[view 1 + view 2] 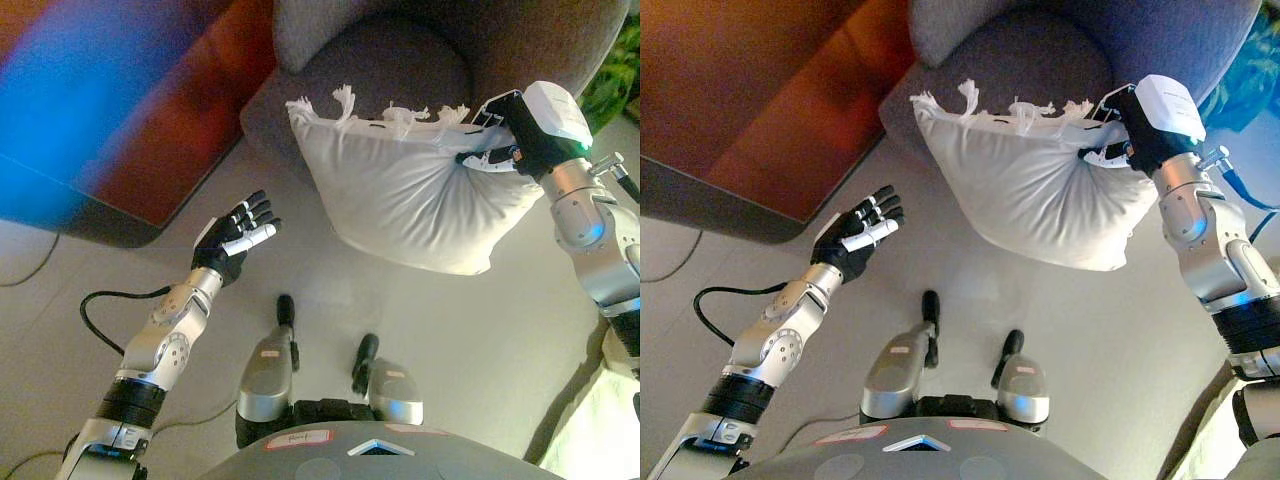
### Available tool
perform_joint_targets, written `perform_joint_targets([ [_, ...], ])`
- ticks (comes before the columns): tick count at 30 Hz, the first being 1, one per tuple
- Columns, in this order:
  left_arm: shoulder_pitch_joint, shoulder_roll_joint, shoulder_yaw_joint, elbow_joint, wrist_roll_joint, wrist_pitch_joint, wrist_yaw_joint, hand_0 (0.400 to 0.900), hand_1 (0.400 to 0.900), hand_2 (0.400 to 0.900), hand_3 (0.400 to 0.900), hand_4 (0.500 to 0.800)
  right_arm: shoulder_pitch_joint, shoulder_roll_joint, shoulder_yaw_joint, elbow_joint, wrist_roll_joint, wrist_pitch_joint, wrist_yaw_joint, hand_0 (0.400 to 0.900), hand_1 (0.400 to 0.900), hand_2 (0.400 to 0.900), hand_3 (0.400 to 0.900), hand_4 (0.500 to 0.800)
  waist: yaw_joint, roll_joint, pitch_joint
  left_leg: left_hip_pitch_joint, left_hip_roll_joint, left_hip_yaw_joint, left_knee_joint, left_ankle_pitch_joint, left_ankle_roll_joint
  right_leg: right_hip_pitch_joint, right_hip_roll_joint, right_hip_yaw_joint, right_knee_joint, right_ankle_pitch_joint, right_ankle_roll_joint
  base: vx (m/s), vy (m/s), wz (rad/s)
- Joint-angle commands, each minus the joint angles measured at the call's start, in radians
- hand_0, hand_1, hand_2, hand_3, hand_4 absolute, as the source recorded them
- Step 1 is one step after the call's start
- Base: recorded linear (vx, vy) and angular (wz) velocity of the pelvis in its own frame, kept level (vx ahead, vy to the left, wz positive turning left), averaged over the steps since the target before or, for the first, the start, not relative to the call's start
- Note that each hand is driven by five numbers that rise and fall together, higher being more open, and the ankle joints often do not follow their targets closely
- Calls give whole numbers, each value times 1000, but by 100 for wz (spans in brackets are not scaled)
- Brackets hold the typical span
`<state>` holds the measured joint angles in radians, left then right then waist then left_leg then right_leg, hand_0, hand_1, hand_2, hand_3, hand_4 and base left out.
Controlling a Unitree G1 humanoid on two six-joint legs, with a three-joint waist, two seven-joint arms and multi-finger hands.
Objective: Pick up the pillow and put it on the sofa.
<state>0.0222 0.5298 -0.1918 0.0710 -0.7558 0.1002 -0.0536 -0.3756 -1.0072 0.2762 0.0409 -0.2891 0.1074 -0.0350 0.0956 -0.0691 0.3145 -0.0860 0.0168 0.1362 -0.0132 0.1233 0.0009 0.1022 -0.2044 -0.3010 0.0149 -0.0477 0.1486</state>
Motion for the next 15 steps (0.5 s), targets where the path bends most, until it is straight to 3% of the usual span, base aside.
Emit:
perform_joint_targets([
  [1, 44, -11, -9, -4, 23, -40, -69, 900, 900, 900, 900, 800, -229, -157, -12, 36, -39, -59, -47, 400, 400, 400, 400, 500, 38, -24, -228, 78, 30, -6, -8, -116, -42, -61, 50, -41, -33, 89, -25, 129, 24, 20],
  [4, 55, 2, -16, -19, 26, -29, -103, 900, 900, 900, 900, 800, -343, -181, 79, 148, -26, -56, -4, 400, 400, 400, 400, 500, 63, -41, -239, 85, 29, -22, -28, -105, -45, -50, 55, -59, -36, 87, -26, 109, 3, 20],
  [15, -13, 66, -62, -63, 11, -1, -177, 900, 900, 900, 900, 800, -844, -154, 487, 742, 29, -27, -32, 400, 400, 400, 400, 500, 185, -95, -200, 44, 27, -106, -71, -69, -58, -25, 76, -140, -75, 104, -22, 65, -67, 23],
])
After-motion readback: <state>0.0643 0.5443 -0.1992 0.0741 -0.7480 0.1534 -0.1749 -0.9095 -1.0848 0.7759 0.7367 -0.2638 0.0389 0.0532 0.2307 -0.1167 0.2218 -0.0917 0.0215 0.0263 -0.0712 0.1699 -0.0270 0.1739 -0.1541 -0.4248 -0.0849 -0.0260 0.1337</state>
